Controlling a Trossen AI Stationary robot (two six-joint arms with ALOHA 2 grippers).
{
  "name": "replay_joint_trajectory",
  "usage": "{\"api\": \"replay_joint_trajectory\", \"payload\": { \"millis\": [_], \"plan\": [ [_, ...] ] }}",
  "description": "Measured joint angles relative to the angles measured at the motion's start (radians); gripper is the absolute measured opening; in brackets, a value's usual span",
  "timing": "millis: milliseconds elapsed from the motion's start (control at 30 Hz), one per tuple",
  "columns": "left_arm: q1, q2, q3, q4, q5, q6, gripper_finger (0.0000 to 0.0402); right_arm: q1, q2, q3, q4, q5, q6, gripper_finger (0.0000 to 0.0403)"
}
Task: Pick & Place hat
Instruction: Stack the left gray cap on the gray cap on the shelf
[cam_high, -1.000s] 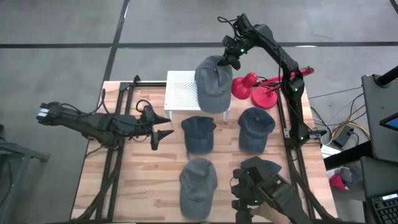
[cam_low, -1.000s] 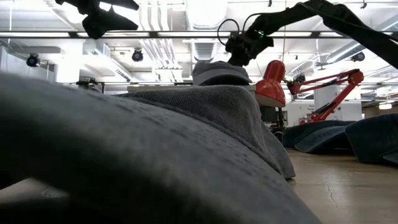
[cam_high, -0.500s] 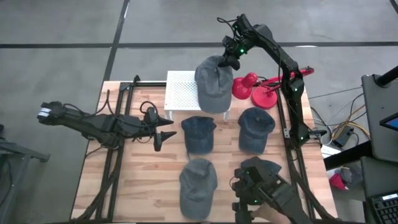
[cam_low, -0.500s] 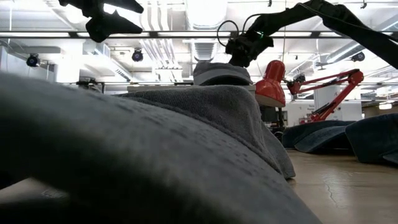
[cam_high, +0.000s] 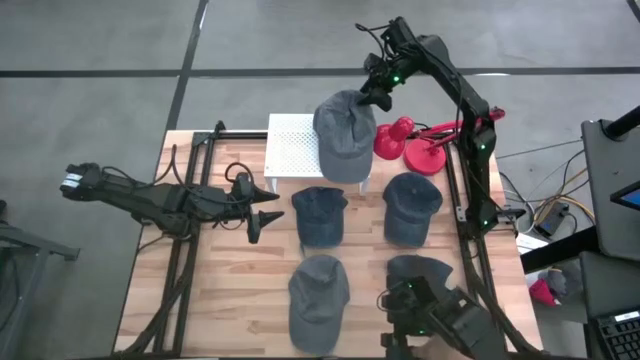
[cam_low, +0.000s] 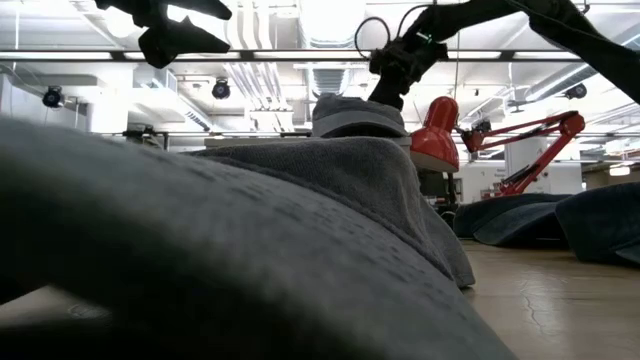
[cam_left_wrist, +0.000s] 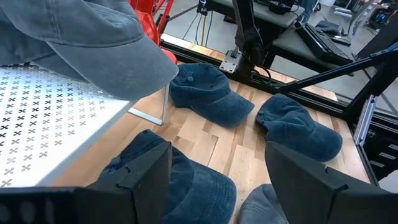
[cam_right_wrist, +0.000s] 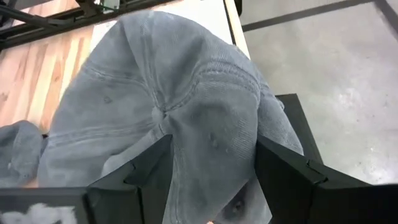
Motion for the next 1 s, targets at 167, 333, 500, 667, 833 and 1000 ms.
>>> {"api": "replay_joint_trajectory", "payload": {
  "millis": [167, 333, 500, 667, 833, 1000],
  "plan": [
    [0.000, 0.000, 0.000, 0.000, 0.000, 0.000, 0.0262, 0.000, -0.032, 0.001, 0.001, 0.000, 0.000, 0.0212],
    [0.000, 0.000, 0.000, 0.000, 0.000, 0.001, 0.0262, 0.006, -0.068, 0.002, 0.017, 0.021, 0.000, 0.0210],
    [0.000, 0.000, 0.000, 0.000, 0.000, 0.002, 0.0262, 0.014, -0.085, 0.002, 0.057, 0.096, 0.001, 0.0210],
    [0.000, 0.000, 0.000, 0.000, 0.000, 0.003, 0.0262, 0.024, -0.088, 0.002, 0.058, 0.097, -0.007, 0.0210],
    [0.000, 0.000, 0.000, 0.000, 0.000, 0.003, 0.0262, 0.044, -0.088, 0.002, 0.058, 0.027, -0.062, 0.0210],
    [0.000, 0.000, 0.000, 0.000, 0.000, 0.006, 0.0262, 0.063, -0.087, 0.002, 0.073, 0.026, -0.102, 0.0201]
  ]
}}
